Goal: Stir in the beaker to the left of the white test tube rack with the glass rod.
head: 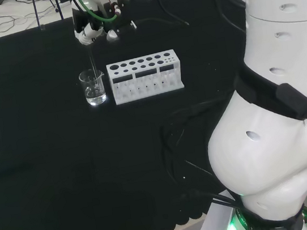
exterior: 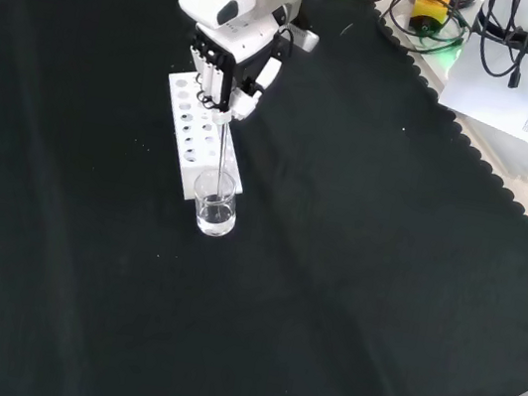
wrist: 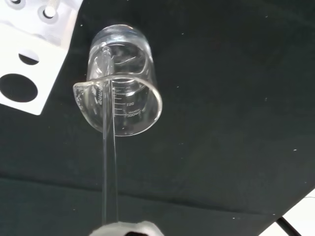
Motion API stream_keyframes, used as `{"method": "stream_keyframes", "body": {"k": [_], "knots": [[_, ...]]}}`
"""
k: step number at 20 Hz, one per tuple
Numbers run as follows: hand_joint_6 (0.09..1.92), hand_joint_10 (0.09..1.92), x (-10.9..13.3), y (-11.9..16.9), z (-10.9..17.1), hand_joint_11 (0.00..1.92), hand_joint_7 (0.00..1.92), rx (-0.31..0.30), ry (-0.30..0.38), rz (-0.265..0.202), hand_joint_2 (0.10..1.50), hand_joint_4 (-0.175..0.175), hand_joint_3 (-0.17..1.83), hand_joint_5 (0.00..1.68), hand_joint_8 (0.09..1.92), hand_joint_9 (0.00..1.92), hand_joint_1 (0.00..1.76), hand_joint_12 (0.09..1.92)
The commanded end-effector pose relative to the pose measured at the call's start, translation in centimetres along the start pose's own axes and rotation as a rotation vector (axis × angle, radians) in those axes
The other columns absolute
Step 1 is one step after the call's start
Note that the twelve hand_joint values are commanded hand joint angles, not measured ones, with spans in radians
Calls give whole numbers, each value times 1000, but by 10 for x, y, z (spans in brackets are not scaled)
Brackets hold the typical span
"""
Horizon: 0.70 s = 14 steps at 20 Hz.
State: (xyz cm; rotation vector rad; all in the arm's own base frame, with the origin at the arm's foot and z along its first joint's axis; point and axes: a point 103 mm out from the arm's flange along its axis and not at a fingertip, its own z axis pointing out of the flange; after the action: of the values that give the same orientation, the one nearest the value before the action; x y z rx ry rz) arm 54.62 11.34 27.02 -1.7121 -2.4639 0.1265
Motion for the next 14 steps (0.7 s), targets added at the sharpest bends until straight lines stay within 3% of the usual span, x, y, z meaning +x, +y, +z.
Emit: {"method": "stream_keyframes", "body": {"k": [1, 14], "knots": [[87, 951, 14, 7, 0, 1581, 1316, 0, 14, -31, 1058, -175, -175, 1420, 728, 1507, 1325, 755], [87, 952, 8, 13, -1, 1581, 1317, -4, 15, -34, 1058, -175, -175, 1421, 727, 1507, 1325, 757]]}}
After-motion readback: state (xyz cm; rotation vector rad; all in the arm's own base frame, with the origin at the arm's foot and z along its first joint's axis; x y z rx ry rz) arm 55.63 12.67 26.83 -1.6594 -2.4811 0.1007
